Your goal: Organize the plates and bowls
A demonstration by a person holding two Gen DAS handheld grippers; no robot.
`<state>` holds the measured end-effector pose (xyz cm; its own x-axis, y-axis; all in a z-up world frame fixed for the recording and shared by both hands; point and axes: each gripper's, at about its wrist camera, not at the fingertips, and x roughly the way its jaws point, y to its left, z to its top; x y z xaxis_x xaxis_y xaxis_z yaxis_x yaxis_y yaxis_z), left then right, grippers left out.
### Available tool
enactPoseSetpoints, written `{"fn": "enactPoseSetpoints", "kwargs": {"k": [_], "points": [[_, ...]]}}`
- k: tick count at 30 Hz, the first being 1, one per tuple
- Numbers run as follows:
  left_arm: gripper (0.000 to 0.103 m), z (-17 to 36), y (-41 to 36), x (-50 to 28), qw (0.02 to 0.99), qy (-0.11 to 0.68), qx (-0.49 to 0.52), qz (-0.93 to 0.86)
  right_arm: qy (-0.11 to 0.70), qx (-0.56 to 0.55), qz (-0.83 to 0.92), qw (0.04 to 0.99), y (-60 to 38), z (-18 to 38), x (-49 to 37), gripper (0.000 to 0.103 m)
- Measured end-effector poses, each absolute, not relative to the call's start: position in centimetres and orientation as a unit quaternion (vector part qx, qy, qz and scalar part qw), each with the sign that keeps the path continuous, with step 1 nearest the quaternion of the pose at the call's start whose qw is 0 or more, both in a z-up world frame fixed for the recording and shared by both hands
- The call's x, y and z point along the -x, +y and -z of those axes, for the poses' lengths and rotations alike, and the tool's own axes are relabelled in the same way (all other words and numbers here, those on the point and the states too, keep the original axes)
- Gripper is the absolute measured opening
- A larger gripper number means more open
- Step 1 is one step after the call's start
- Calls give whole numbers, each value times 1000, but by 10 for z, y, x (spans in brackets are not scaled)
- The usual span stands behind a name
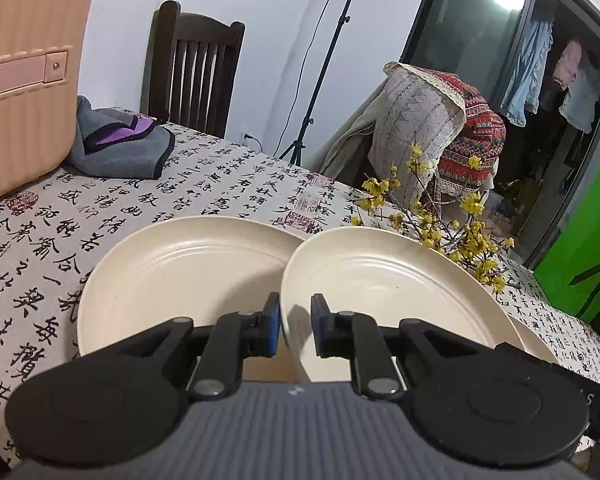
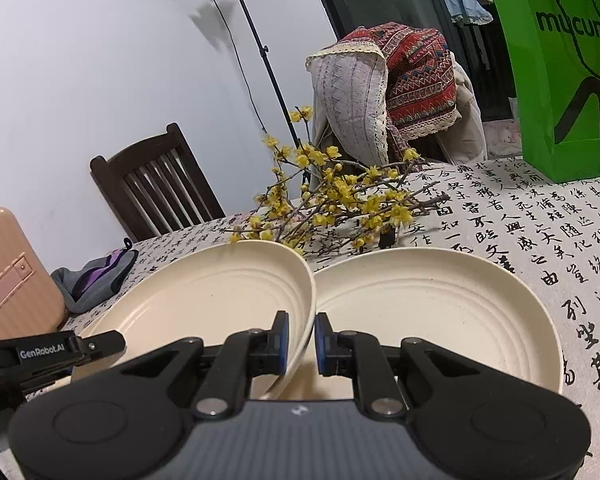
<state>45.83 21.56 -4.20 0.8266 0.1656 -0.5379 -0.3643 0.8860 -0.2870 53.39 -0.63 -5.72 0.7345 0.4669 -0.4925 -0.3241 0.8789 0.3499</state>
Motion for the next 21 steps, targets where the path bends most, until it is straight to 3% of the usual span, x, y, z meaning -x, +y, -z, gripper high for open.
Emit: {"fn": "enactPoseSetpoints", "kwargs": {"k": [21], "points": [[16, 32, 210, -449, 944, 235, 176, -148, 273, -99, -217, 932, -3, 48, -521, 13]]}}
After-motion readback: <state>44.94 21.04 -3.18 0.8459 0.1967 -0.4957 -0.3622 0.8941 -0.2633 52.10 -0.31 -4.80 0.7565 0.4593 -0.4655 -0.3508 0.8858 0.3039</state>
